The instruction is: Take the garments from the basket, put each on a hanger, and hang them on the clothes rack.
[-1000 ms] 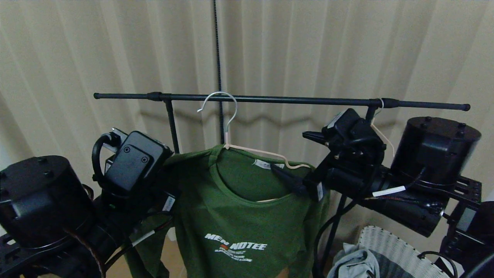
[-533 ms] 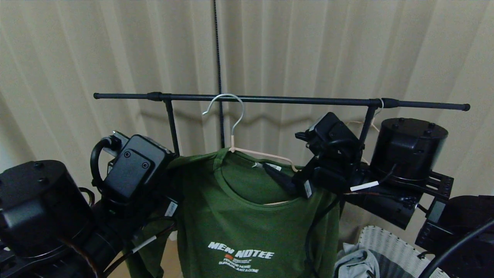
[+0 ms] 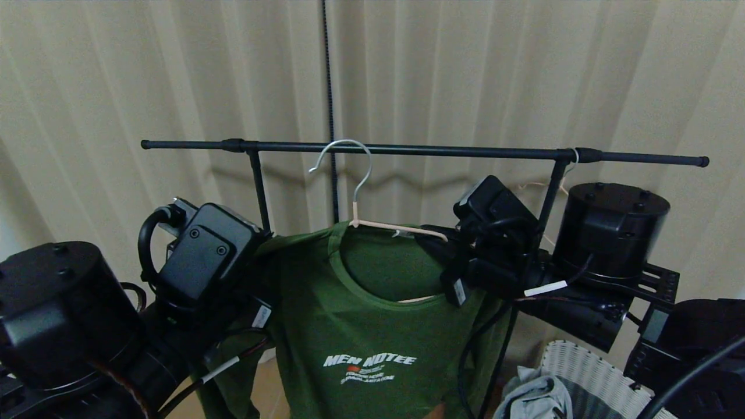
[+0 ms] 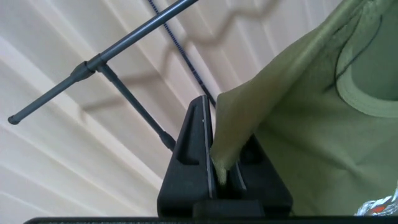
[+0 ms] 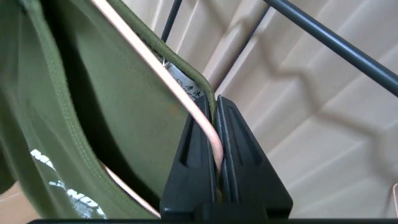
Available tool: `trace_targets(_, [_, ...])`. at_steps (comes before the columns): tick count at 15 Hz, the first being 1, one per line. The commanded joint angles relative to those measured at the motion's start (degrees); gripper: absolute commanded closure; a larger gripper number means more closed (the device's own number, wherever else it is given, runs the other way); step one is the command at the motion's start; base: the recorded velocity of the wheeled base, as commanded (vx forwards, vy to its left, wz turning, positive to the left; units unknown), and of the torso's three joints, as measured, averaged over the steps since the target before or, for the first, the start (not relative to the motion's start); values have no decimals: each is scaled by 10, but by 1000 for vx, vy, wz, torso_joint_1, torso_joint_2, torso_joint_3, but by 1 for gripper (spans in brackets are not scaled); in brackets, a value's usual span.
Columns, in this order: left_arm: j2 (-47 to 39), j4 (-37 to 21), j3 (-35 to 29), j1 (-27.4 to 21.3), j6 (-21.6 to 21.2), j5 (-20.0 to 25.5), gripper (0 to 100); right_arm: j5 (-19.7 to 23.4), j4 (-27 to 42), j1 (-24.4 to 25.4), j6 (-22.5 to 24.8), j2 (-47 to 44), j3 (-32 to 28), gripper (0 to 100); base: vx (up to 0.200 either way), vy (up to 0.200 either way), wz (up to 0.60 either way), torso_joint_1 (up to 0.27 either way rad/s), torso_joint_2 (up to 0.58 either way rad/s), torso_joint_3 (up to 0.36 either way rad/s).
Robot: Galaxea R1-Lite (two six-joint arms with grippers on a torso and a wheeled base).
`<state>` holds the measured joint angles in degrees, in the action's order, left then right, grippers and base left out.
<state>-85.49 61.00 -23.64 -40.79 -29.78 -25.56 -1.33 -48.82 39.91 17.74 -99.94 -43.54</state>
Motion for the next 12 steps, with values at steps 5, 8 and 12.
trace_targets(5, [2,4,8,3,-3,12,0,-2,0,2,0,6,2,100,0,0,0,0,0,0])
trace_targets(8, [9,3,9,4,1,14,0,-3,0,0,0,12,4,100,0,0,0,0,0,0])
trace_targets(12, [110,-93,-1,4,2,14,0,-30,3,-33,0,25,8,100,0,0,0,0,0,0])
